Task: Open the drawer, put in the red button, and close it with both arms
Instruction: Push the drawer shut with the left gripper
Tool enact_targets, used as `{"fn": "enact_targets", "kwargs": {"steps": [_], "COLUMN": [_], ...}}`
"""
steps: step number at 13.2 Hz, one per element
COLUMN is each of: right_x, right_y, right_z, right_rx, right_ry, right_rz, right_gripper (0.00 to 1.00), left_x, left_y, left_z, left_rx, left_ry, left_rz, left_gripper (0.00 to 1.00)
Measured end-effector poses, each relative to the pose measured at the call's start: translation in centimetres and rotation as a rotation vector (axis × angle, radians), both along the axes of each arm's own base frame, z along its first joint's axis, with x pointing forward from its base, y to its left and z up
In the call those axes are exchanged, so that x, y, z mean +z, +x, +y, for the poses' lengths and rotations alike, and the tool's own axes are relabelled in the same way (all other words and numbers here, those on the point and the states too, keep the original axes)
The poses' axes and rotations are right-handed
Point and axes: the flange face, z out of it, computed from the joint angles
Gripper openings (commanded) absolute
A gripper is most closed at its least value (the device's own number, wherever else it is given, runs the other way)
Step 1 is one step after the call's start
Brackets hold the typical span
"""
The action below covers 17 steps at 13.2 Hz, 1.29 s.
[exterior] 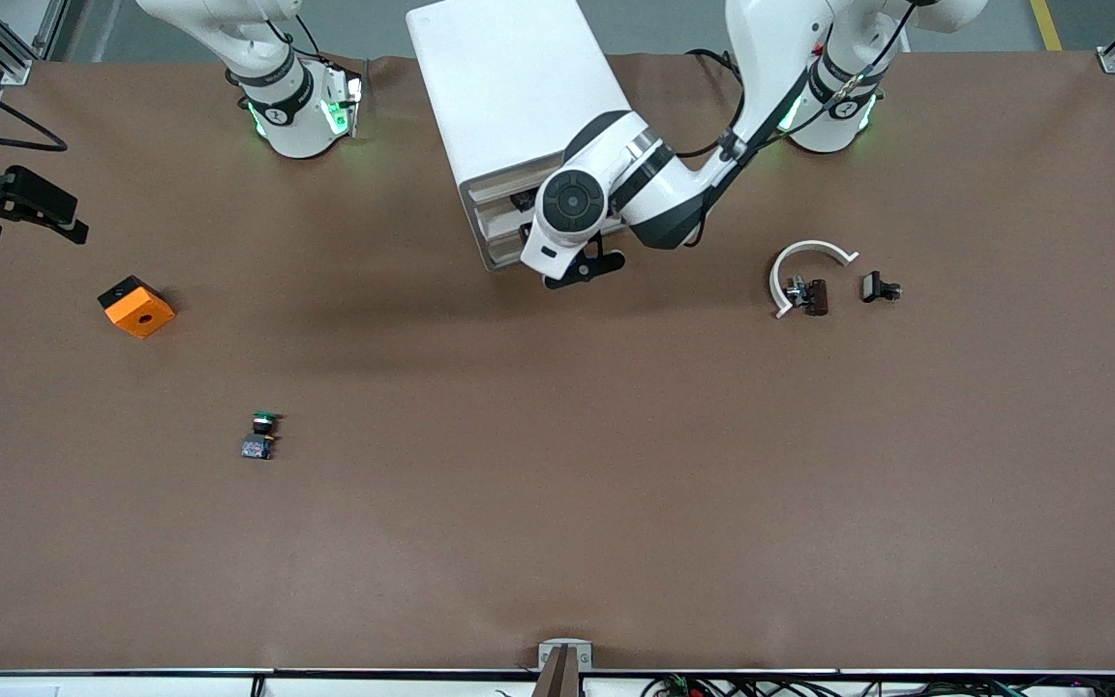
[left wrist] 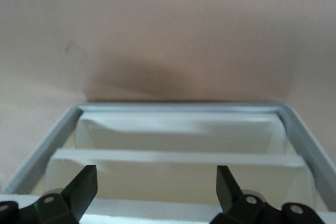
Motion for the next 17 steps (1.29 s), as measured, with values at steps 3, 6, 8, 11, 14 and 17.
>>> {"fn": "enact_targets", "kwargs": {"steps": [3,6,8,11,14,17], "right_x": [0.0,-0.1,-0.2,-0.1,0.3,0.5], "right_y": [0.0,-0.2,-0.3,-0.5,-0.7,-1.8], "right_z": [0.0,-0.1,-0.7,-2.7,-2.8,-3.2], "right_rx": [0.000,-0.001,-0.013,-0.050,-0.052,-0.061], "right_ry": [0.000,0.000,0.000,0.001,0.000,-0.001], "right_rz": [0.000,0.019,0.027,0.026,0.011,-0.016], "right_gripper": [1.00,1.00,1.00,1.00,1.00,1.00], "left_x": [0.0,-0.1,0.3,3.1,7.6,12.5], "left_y": [-1.2,-1.2,-0.2,6.5,14.4,20.1], "left_z": [-0.8,-0.8,-0.6,2.5,8.8,16.7], "left_rx": [0.006,0.027,0.061,0.152,0.203,0.273], "left_ry": [0.001,0.012,0.015,0.018,0.083,0.148], "left_rz": [0.017,0.021,0.012,-0.040,-0.144,-0.272], "left_gripper": [1.00,1.00,1.00,1.00,1.00,1.00]}}
